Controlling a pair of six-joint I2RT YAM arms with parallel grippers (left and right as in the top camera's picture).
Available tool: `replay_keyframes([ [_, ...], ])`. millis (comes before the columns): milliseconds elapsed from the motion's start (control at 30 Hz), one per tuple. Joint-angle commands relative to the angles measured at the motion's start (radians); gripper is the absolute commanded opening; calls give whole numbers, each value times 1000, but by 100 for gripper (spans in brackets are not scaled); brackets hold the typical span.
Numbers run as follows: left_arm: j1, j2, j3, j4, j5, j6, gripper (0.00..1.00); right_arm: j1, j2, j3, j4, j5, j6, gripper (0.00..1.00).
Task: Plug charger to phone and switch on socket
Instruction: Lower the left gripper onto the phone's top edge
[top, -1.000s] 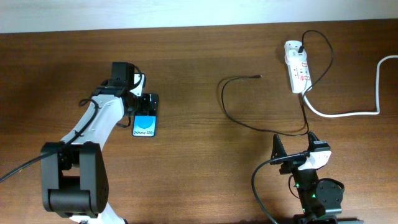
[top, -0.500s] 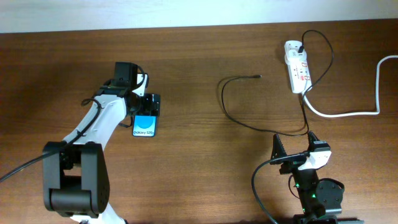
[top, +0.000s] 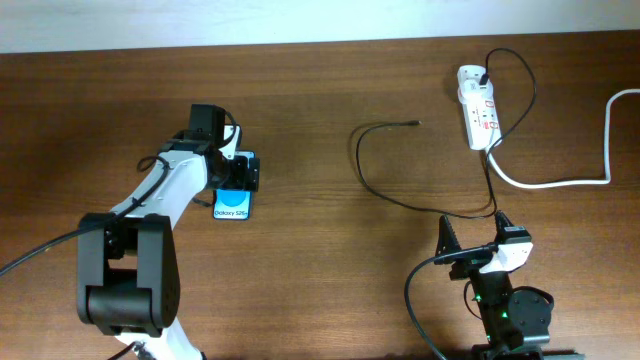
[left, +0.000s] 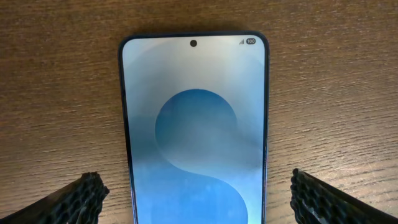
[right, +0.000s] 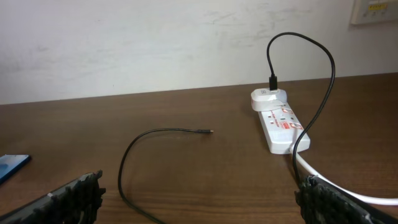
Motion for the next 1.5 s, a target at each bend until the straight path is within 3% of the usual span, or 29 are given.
replay_keyframes([
  [0,-1,10,-6,8,11,-13,99,-5,-9,-5,-5,-16,2,98],
  [933,-1,12,-132,148,11,-13,99,-5,-9,-5,-5,-16,2,98],
  [1467,-1,79,-135,145,2,-12,99,-5,-9,-5,-5,-16,2,98],
])
